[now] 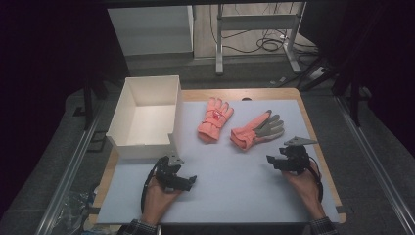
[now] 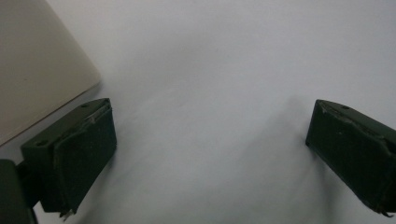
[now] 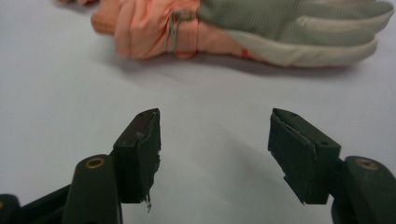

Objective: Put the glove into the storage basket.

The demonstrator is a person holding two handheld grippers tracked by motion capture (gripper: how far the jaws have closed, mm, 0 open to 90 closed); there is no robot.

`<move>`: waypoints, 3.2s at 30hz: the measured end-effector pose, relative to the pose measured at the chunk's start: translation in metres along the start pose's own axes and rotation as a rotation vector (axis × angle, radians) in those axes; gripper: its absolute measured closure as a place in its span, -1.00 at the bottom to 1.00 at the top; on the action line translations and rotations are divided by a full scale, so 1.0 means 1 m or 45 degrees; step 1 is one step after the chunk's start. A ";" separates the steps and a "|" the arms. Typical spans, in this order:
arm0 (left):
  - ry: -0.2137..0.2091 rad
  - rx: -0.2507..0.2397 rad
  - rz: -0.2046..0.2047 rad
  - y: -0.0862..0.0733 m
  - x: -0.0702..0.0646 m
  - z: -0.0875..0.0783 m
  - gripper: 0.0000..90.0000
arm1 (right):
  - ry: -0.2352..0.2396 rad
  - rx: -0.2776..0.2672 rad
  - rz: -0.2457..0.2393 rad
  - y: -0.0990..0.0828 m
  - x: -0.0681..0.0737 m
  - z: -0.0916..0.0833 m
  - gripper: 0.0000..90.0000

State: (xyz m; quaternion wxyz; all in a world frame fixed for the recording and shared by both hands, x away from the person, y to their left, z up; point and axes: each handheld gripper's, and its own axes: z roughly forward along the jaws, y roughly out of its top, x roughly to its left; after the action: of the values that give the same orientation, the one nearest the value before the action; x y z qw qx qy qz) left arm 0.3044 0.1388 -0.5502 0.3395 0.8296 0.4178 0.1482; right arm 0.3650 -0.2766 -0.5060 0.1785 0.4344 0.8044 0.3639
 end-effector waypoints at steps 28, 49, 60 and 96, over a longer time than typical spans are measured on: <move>0.000 -0.001 -0.001 0.000 0.000 0.000 -0.96 | -0.126 -0.024 0.132 0.080 -0.026 0.059 -0.03; 0.000 -0.001 -0.001 0.000 0.000 0.000 -0.96 | -0.167 -0.002 0.095 0.068 -0.021 0.077 0.94; 0.000 -0.001 -0.001 0.000 0.000 0.000 -0.96 | 0.008 -0.063 0.120 0.071 -0.031 0.054 0.96; 0.000 -0.004 -0.005 0.000 0.000 0.000 -0.96 | 0.517 0.094 -0.448 0.070 0.041 0.062 0.93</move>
State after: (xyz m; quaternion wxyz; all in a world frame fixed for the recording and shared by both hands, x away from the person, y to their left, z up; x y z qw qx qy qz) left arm 0.3042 0.1385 -0.5504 0.3411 0.8281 0.4194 0.1484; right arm 0.4192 -0.1915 -0.4946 0.0583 0.2122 0.8996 0.3773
